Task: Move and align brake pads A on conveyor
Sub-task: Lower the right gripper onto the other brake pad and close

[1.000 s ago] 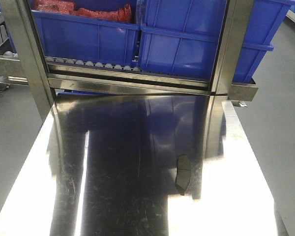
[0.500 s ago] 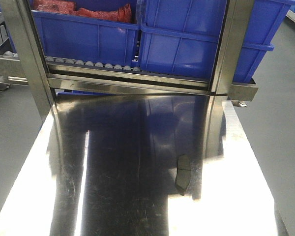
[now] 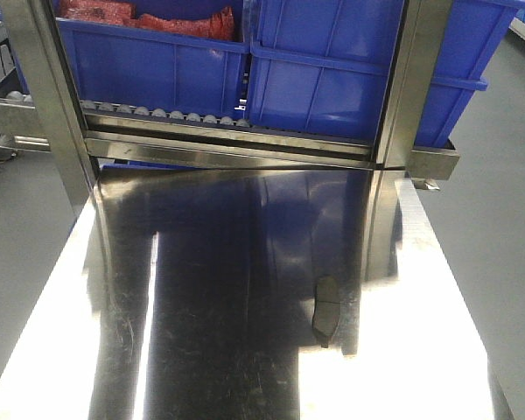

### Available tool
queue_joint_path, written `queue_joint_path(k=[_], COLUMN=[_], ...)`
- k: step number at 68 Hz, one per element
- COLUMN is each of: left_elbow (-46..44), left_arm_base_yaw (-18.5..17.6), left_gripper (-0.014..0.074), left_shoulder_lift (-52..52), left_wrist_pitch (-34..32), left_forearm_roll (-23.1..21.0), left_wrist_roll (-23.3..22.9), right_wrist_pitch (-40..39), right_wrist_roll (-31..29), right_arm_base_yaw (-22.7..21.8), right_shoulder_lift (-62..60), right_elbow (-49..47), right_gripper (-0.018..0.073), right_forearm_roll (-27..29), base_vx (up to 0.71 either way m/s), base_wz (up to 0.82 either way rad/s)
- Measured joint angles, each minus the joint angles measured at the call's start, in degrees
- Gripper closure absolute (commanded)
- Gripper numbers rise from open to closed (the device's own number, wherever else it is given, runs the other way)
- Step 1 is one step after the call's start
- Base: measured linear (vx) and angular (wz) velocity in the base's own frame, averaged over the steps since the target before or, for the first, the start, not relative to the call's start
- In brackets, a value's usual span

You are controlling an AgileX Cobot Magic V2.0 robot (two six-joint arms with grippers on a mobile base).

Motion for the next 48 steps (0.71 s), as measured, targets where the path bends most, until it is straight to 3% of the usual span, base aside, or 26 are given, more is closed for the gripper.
queue_joint_path(k=[18, 48], left_elbow=[0.0, 0.0], left_arm_base_yaw=[0.0, 0.0], left_gripper=[0.0603, 0.0603], left_shoulder_lift=[0.0, 0.0], left_wrist_pitch=[0.0, 0.0], left_forearm_roll=[0.0, 0.0], left_wrist_roll=[0.0, 0.0], right_wrist_pitch=[3.7, 19.3], right_wrist_roll=[0.1, 0.2], right_arm_base_yaw=[0.0, 0.0], right_shoulder_lift=[3.0, 37.6], right_elbow=[-1.0, -20.7], right_gripper=[0.0036, 0.0036], right_forearm_roll=[2.8, 3.0], base_vx=[0.0, 0.0], base_wz=[0.0, 0.0])
